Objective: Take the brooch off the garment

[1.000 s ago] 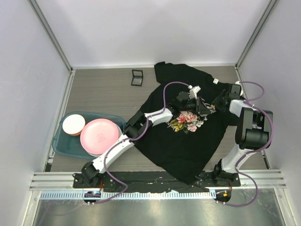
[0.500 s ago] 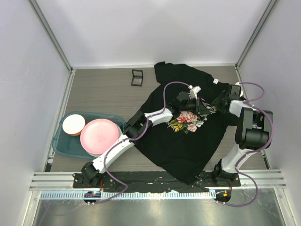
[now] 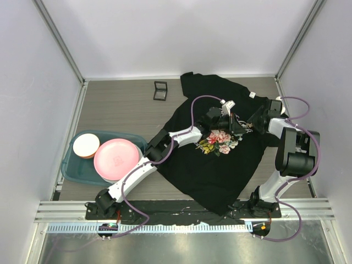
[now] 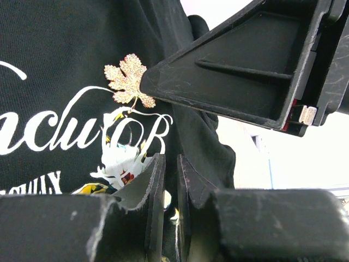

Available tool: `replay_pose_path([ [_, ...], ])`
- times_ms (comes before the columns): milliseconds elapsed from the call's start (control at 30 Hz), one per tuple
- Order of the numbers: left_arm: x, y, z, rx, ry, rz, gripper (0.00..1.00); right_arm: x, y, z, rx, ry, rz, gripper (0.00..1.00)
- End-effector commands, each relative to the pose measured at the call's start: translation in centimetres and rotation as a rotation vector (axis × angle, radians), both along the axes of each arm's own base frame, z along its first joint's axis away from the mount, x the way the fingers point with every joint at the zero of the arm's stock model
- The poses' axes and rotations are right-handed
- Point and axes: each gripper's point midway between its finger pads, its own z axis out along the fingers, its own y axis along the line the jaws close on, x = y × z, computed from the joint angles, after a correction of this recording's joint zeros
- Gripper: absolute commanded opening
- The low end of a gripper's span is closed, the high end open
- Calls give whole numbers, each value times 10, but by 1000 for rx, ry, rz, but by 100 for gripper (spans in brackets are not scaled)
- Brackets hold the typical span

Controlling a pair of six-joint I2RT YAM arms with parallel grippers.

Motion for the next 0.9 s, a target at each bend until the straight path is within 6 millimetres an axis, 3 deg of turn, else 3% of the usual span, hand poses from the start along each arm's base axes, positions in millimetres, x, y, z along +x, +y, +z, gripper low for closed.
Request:
replay_pose_path([
  [0,-6,-1,2,22,-5,-11,18,9,-5,6,-29,-40,-4,52],
  [300,-9,-1,-2,26,-1,-19,18,19,-1,15,-15,-87,7,36],
  [633,-11,-2,-1,25,1,-25,18,21,-8,8,-34,-61,-24,24],
  [867,-11,-2,-4,30,8,-23,18,27,-11,11,-44,-84,-25,1],
])
